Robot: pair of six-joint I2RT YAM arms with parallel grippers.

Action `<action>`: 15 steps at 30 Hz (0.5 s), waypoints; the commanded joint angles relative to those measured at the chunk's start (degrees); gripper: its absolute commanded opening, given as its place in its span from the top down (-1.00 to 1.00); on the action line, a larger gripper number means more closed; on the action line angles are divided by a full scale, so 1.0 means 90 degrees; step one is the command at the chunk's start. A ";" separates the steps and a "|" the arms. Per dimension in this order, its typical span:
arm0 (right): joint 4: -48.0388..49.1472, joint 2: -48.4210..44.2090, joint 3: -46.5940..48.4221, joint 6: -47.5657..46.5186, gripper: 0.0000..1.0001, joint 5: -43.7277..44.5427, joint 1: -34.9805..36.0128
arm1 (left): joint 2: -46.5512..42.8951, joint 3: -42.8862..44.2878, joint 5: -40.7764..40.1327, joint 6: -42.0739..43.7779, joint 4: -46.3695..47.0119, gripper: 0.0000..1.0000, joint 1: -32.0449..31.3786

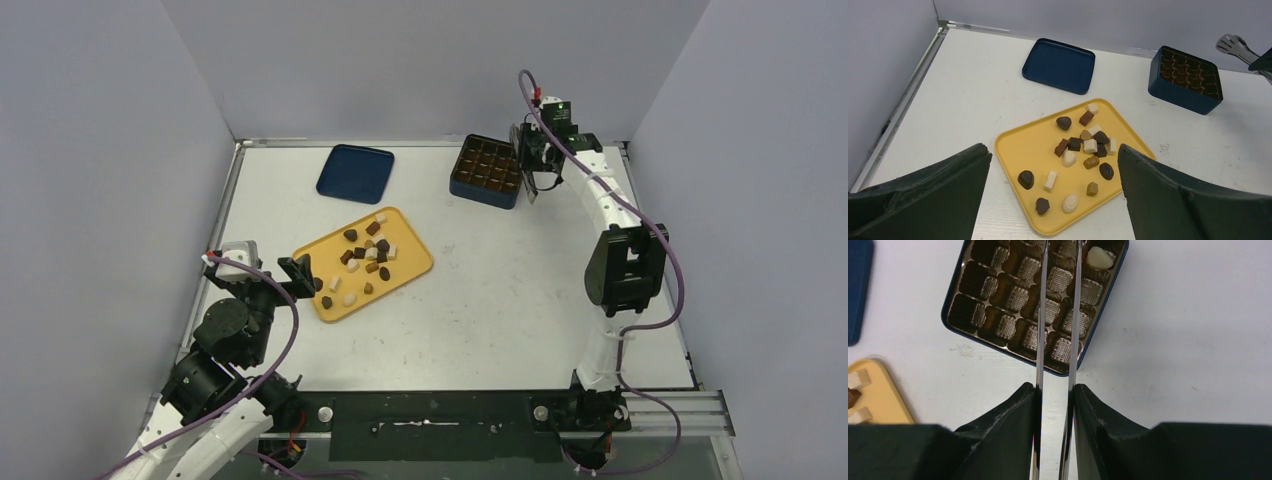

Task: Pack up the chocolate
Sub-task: Place the fake chocolate in the packing box.

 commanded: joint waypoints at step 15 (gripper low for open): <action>0.0052 0.0814 0.0804 0.0007 0.47 -0.0258 -0.0068 | 0.0008 0.0002 0.0063 0.0049 0.0284 -0.94 0.0067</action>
